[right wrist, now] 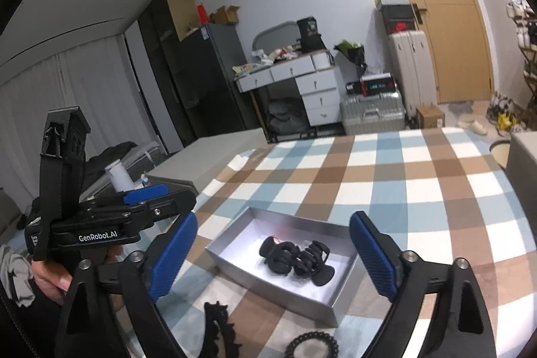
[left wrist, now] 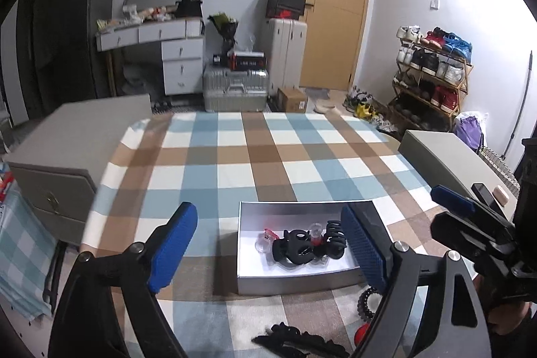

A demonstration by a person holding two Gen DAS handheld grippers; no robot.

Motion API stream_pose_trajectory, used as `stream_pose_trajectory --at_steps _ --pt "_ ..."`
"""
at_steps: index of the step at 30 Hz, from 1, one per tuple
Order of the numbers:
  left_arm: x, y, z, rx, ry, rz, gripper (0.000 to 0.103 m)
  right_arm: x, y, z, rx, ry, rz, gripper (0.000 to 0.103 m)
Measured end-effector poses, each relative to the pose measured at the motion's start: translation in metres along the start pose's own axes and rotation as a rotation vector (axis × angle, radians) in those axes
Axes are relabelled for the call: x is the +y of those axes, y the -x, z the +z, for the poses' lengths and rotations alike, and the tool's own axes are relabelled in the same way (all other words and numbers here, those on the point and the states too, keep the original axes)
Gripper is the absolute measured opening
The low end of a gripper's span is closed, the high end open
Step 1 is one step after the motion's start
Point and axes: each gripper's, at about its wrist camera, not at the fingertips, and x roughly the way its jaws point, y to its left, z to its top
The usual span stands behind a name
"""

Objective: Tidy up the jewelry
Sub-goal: 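Withdraw both tools from the grey box, then reach to the red China badge and grasp it with the left tool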

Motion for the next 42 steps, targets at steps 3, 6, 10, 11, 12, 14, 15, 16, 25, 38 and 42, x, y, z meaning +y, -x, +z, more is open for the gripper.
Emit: stream_pose_trajectory --at_steps 3,6,10,11,12,14,15,16,25,38,42 --pt "-0.003 0.009 -0.004 -0.021 -0.002 -0.001 0.085 0.006 0.012 -0.001 -0.018 0.011 -0.004 0.101" --pt "-0.008 0.024 -0.01 -0.086 -0.013 0.003 0.1 0.01 0.022 -0.004 -0.019 0.015 0.002 0.103" --pt "-0.013 0.041 -0.018 -0.158 -0.022 0.004 0.102 0.012 0.032 -0.01 -0.014 0.018 -0.011 0.103" --pt "-0.014 0.041 -0.019 -0.151 -0.025 0.003 0.102 0.012 0.034 -0.013 -0.008 0.018 -0.02 0.103" --pt "-0.015 0.039 -0.022 -0.138 -0.029 -0.008 0.102 0.011 0.036 -0.014 -0.004 0.017 -0.029 0.103" --pt "-0.017 0.039 -0.028 -0.115 -0.028 -0.026 0.102 0.01 0.042 -0.018 0.001 0.011 -0.05 0.103" --pt "-0.018 0.037 -0.031 -0.101 -0.031 -0.036 0.102 0.009 0.045 -0.02 -0.001 0.009 -0.06 0.103" --pt "-0.02 0.036 -0.036 -0.083 -0.033 -0.048 0.102 0.008 0.049 -0.022 -0.005 0.007 -0.072 0.103" --pt "-0.048 0.02 -0.084 0.11 -0.085 -0.163 0.102 0.004 0.065 -0.047 0.019 0.035 -0.173 0.103" --pt "-0.07 0.004 -0.099 0.261 -0.168 -0.225 0.102 -0.022 0.069 -0.097 0.154 -0.019 -0.261 0.103" --pt "-0.078 -0.017 -0.093 0.314 -0.227 -0.277 0.102 -0.037 0.078 -0.111 0.175 -0.09 -0.276 0.103"
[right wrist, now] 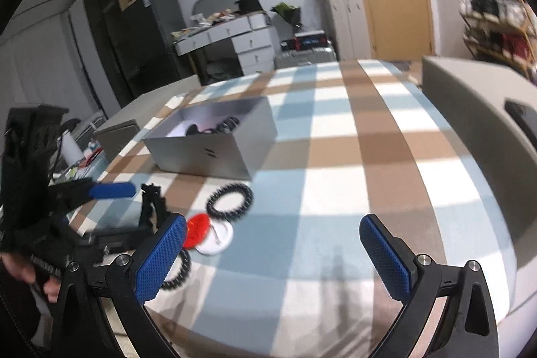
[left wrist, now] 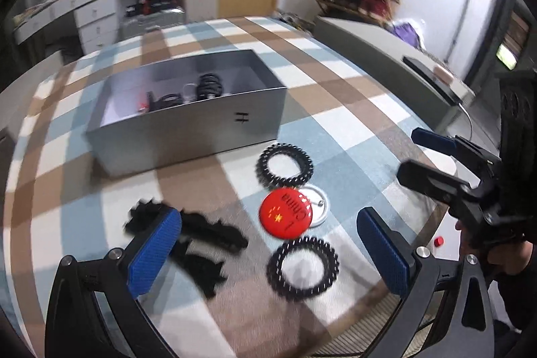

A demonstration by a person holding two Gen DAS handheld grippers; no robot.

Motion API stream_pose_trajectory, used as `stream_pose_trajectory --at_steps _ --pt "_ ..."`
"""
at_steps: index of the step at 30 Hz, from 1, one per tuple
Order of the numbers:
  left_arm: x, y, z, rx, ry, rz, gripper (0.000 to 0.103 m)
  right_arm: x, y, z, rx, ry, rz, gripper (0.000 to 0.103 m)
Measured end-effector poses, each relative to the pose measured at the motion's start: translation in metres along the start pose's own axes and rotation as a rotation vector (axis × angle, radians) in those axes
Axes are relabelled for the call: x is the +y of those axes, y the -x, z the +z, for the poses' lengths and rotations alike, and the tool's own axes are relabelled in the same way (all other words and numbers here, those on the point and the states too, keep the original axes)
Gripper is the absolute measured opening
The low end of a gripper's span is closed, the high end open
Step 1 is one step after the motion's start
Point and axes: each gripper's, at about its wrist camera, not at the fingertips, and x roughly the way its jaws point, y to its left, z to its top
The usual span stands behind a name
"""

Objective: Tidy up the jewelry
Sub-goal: 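Reach to the red China badge and grasp it with the left tool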

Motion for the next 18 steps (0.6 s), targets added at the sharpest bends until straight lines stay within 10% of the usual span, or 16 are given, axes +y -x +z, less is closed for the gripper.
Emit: stream_pose_trajectory --at_steps 18 --pt "-0.004 -0.035 0.002 0.145 -0.086 -0.111 0.05 -0.009 0.005 -0.006 -0.001 -0.029 0.014 0.103"
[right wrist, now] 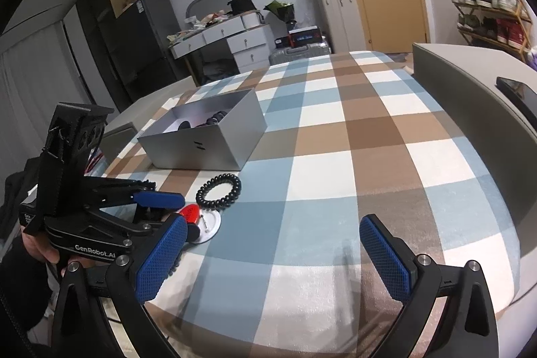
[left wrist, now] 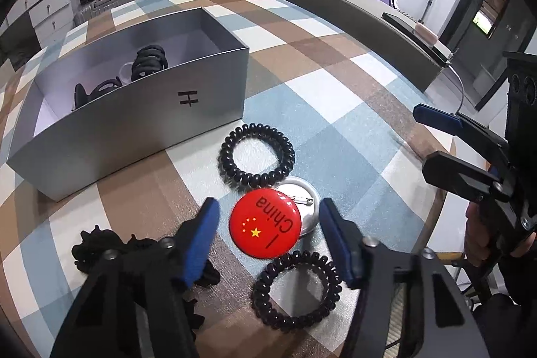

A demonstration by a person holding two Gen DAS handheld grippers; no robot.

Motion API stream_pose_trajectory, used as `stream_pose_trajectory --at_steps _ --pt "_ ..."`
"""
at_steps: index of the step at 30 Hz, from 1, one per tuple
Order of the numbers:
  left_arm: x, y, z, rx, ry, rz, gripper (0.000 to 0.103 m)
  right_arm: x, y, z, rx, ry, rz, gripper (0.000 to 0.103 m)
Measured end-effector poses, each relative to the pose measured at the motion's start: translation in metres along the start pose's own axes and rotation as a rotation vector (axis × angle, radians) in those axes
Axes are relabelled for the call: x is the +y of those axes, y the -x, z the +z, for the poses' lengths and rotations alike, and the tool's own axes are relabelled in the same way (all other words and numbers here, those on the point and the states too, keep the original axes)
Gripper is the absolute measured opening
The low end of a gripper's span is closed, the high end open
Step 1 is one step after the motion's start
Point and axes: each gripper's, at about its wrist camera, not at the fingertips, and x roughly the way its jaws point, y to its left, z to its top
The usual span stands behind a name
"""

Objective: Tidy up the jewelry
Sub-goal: 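Reach to the red China badge and grasp it with the left tool, then grasp the white badge pin back with the right tool while the left tool holds the red badge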

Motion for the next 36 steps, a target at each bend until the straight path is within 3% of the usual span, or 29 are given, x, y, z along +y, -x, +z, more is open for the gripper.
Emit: stream_pose_trajectory --at_steps 3,16,22,26,31,33,36 --pt "0.0 0.0 0.001 -0.001 0.001 0.002 0.037 -0.001 0.0 -0.001 0.001 -0.005 0.001 0.103" --pt "0.002 0.012 0.001 -0.049 0.023 0.031 0.037 0.008 0.0 0.003 0.008 0.014 0.003 0.103" --pt "0.018 0.045 0.006 -0.143 0.092 0.048 0.037 0.016 -0.016 0.006 0.046 0.006 0.034 0.103" --pt "0.033 0.06 0.001 -0.152 0.174 0.09 0.037 0.025 -0.039 0.006 0.118 -0.004 0.071 0.103" --pt "0.047 0.072 -0.015 -0.148 0.26 0.145 0.037 0.053 -0.057 0.004 0.16 0.101 0.065 0.102" --pt "0.051 0.072 -0.021 -0.137 0.287 0.157 0.037 0.06 -0.061 0.003 0.164 0.131 0.053 0.101" --pt "0.054 0.076 -0.027 -0.144 0.309 0.161 0.037 0.066 -0.074 0.002 0.203 0.136 0.041 0.09"
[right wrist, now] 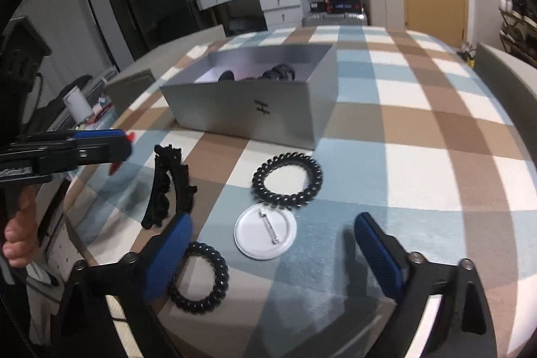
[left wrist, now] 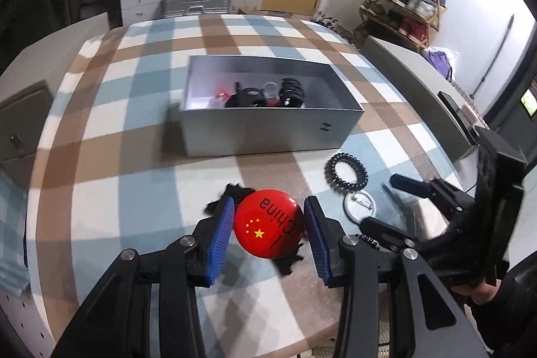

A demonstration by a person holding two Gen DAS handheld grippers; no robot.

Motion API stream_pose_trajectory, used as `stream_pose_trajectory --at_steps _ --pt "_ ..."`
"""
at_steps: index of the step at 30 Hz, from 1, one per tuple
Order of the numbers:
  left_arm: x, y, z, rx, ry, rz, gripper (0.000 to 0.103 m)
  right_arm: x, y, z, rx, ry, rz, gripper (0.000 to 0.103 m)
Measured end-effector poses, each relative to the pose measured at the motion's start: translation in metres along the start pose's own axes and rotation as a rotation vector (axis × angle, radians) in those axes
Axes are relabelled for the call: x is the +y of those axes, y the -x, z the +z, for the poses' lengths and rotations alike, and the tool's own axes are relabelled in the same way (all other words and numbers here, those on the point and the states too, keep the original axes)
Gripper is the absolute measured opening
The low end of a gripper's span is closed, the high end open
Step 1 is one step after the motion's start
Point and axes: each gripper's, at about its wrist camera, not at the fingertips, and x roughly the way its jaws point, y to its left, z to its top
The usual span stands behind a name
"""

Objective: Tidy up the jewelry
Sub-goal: 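Grasp the white badge pin back with the right tool while the left tool holds the red badge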

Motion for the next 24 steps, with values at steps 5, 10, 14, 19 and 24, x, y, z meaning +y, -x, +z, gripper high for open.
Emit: stream_pose_trajectory --at_steps 5,10,14,19,24 --pt "0.011 0.011 -0.003 -0.026 0.032 0.009 0.037 0.009 -0.007 0.001 0.02 0.052 -0.077 0.075" --pt "0.017 0.01 -0.008 -0.023 0.052 0.003 0.037 0.022 -0.008 -0.006 0.016 0.153 -0.171 0.048" --pt "0.018 0.009 -0.011 -0.018 0.058 -0.005 0.037 0.029 -0.006 -0.007 0.011 0.193 -0.177 0.041" --pt "0.018 0.012 -0.011 -0.024 0.051 -0.002 0.037 0.022 -0.002 -0.006 -0.002 0.139 -0.169 0.041" --pt "0.016 0.013 -0.01 -0.024 0.042 0.002 0.037 0.013 0.016 -0.008 -0.053 0.099 -0.085 0.041"
